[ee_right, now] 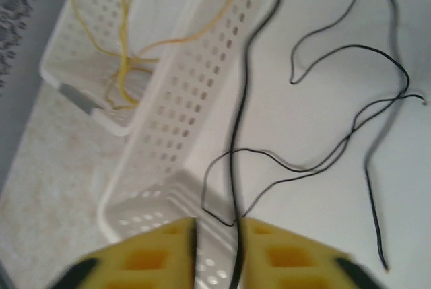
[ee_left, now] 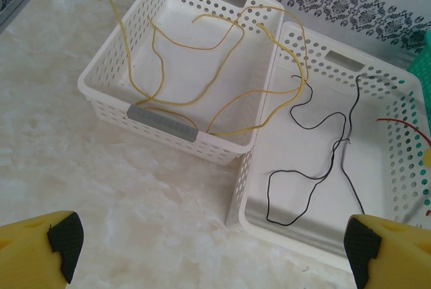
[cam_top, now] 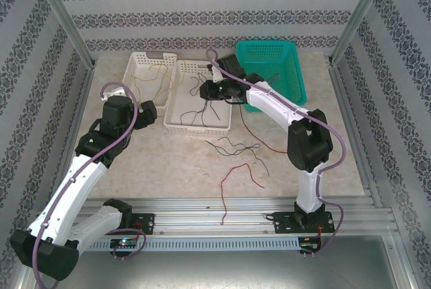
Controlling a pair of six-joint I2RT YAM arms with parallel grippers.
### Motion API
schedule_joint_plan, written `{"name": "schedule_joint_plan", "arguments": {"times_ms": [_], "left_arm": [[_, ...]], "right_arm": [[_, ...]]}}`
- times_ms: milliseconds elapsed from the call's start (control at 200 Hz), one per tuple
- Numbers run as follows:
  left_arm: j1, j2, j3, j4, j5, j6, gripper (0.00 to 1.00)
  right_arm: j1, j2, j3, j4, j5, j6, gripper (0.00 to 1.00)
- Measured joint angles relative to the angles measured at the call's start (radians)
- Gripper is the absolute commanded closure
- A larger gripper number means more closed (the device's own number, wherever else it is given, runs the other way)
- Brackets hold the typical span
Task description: Untangle the cables
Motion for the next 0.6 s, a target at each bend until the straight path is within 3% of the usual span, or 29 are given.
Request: {"name": "schedule_joint_plan", "arguments": {"times_ms": [210,600], "left_arm": [[0.0,0.006,0.0,0.0,0.008,0.0,0.0],[0.0,0.015,0.0,0.0,0.042,0.0,0.0]], "right_arm": [[0.019,-0.108,-0.077,0.025,0.068,-0.026,0.44],[0.01,-0.695,-0.511,0.1,0.198,-0.043,0.38]]}}
